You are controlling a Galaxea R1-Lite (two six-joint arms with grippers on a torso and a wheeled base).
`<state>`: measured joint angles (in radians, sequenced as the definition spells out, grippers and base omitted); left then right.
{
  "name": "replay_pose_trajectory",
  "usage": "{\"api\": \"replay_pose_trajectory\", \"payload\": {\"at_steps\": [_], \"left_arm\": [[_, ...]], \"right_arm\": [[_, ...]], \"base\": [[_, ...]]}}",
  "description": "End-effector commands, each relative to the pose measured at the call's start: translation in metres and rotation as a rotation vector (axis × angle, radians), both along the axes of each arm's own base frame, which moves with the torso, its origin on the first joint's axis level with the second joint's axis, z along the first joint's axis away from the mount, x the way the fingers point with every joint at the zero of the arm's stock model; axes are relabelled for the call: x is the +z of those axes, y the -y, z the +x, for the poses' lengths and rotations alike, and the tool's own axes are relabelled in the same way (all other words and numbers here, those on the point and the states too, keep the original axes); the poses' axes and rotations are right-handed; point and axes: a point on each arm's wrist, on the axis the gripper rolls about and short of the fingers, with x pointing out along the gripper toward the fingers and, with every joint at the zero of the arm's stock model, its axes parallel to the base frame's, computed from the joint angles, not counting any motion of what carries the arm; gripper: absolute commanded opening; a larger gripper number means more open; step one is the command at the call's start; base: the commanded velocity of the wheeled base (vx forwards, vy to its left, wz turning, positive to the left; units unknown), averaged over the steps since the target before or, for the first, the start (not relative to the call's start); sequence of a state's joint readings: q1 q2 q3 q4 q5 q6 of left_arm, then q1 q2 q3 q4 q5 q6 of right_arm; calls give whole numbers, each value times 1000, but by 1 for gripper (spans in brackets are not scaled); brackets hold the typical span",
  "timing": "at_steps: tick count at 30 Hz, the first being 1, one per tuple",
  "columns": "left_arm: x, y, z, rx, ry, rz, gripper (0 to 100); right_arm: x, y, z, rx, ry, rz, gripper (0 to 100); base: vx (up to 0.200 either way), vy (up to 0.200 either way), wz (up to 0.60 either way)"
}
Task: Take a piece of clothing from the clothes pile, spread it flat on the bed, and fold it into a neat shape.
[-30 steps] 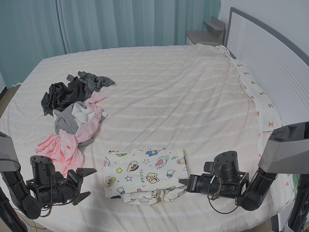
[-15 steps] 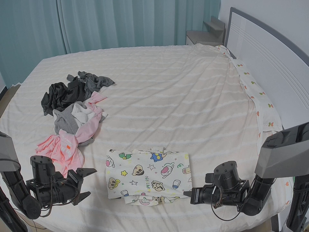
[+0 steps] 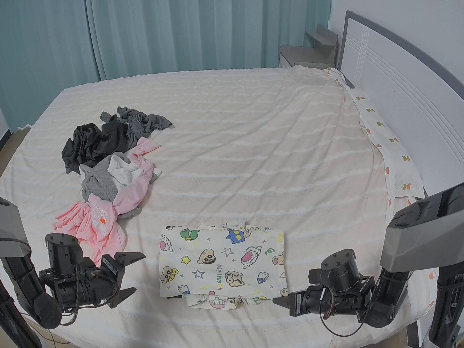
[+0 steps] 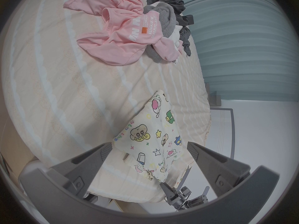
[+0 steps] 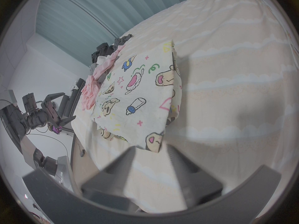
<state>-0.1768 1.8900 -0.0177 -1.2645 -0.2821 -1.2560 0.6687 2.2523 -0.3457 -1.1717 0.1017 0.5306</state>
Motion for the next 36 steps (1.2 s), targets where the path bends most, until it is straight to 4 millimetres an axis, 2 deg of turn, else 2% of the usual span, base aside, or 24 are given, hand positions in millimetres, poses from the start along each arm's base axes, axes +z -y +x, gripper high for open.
{"api": "replay_pose_trajectory", "payload": {"at_steps": [1,6,8,11,16,20,22,24,26,36], "left_arm": [[-2,-1,-3,3,-15,2,100],[-1,-1,-1,23,-3,17,100],[1,5,3,48,30,60,100],[-6,18,20,60,48,116,100],[-31,22,47,-24,80,328,100],[-32,25,60,-53,122,349,100],[-35,26,65,-65,125,364,100],[-49,29,73,-123,130,436,100],[-54,30,76,-137,131,451,100],[-58,36,96,-163,176,414,100]], "right_arm": [[0,1,0,-17,13,-7,100],[16,10,11,-73,75,44,100],[27,16,21,-114,125,85,100],[32,13,38,-131,170,119,100],[23,4,71,-161,189,127,100],[14,6,79,-156,152,131,100],[10,8,81,-151,141,139,100],[1,9,84,-168,118,175,100],[0,9,87,-185,131,207,100],[-17,6,87,-170,135,225,100]], "base": [[0,0,0],[0,0,0],[0,0,0],[0,0,0],[0,0,0],[0,0,0],[0,0,0],[0,0,0],[0,0,0],[0,0,0]]}}
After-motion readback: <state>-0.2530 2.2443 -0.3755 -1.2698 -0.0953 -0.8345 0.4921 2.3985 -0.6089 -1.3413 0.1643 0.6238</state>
